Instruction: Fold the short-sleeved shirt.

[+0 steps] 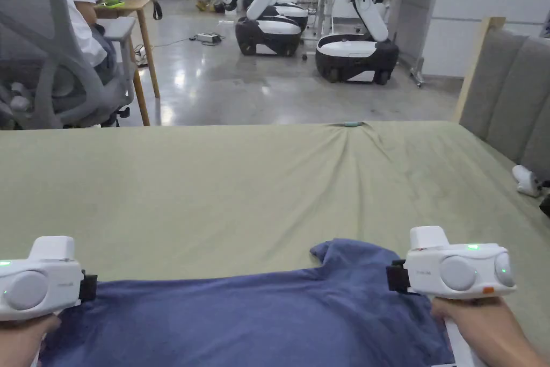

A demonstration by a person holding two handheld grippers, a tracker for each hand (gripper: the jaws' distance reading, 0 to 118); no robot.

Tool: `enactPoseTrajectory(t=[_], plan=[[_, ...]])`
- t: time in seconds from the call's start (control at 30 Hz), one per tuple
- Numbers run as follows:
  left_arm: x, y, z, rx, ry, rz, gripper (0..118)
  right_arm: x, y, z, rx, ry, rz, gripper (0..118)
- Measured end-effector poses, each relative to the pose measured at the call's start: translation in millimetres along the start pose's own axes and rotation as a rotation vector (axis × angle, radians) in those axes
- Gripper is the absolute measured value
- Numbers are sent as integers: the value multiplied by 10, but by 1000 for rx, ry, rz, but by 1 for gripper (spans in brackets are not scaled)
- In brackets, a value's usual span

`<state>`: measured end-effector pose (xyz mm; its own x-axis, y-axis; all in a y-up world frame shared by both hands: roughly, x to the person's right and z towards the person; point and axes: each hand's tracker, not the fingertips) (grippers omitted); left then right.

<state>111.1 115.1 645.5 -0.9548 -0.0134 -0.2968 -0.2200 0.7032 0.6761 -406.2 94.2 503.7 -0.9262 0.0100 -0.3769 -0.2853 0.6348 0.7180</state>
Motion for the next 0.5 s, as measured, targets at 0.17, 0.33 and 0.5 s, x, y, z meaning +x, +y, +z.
enactPoseTrajectory(t=[0.17, 0.33, 0.5], plan=[[-3, 18, 53, 17, 6, -12, 1, -34, 181, -514, -72, -63, 96, 96], [1, 64, 29, 11, 10, -23, 1, 61, 179, -488, -122, 36, -35, 71], [-5, 34, 175, 41, -2, -2, 1, 128, 66, -146, -66, 82, -9, 1]])
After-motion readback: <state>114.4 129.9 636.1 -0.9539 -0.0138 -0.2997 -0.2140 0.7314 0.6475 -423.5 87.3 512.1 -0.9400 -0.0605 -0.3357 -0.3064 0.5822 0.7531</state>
